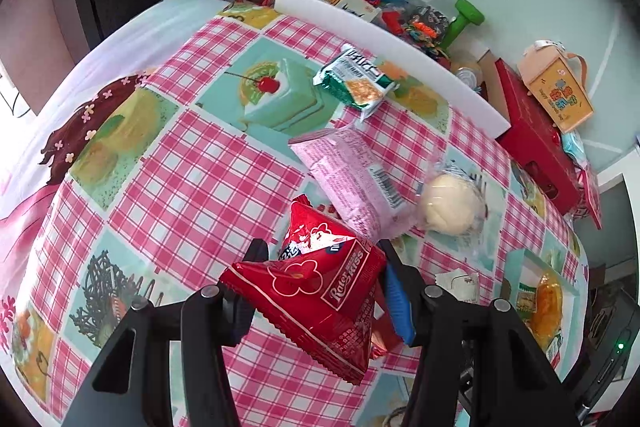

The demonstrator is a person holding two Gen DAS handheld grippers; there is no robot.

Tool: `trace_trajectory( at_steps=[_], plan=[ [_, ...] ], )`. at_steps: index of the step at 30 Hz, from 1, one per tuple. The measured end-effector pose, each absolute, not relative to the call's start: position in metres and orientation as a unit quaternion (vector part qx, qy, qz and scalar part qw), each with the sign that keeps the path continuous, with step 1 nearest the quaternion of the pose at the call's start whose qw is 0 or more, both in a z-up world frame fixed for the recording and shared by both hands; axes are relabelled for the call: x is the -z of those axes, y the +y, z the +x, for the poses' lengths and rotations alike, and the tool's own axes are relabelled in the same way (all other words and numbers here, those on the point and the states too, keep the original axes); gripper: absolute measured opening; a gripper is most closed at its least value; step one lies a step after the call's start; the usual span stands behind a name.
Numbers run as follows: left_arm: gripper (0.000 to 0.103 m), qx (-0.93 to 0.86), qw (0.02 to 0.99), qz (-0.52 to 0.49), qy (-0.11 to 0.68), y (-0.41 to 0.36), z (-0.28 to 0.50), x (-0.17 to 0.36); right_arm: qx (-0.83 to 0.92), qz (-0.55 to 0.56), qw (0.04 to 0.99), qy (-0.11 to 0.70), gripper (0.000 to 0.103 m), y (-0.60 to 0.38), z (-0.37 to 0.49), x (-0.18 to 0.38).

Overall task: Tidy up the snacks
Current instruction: 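Carry the white packet toward the tray with the right tool while the left carries the red packet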

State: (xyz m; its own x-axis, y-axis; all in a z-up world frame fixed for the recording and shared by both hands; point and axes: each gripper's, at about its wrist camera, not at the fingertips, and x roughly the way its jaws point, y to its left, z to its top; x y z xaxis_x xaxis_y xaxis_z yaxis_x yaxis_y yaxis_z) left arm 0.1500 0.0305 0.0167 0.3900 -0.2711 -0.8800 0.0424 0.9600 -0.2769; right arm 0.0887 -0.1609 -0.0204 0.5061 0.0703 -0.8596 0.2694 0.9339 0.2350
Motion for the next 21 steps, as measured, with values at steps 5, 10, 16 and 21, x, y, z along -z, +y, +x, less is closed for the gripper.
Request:
trace_trajectory(
  at_steps=[5,10,16,21],
  plan=[
    [0.056,0.121,0.827,-0.105,0.539,0.015,0.139,-0.026,0.063,0.181,0.857,0.478,0.065,-0.169,0.069,0.003],
    [0.056,0.161,0.828,-0.095,0.529,-0.013,0.128,-0.039,0.08,0.193,0.867,0.452,0.065,-0.185,0.046,-0.02],
    [0.056,0.2,0.824,-0.097,0.521,-0.041,0.118,-0.049,0.114,0.203,0.874,0.426,0.065,-0.214,0.02,-0.04],
    [0.056,0.219,0.829,-0.074,0.508,-0.065,0.106,-0.057,0.157,0.215,0.876,0.402,0.065,-0.25,0.0,-0.054]
  ],
)
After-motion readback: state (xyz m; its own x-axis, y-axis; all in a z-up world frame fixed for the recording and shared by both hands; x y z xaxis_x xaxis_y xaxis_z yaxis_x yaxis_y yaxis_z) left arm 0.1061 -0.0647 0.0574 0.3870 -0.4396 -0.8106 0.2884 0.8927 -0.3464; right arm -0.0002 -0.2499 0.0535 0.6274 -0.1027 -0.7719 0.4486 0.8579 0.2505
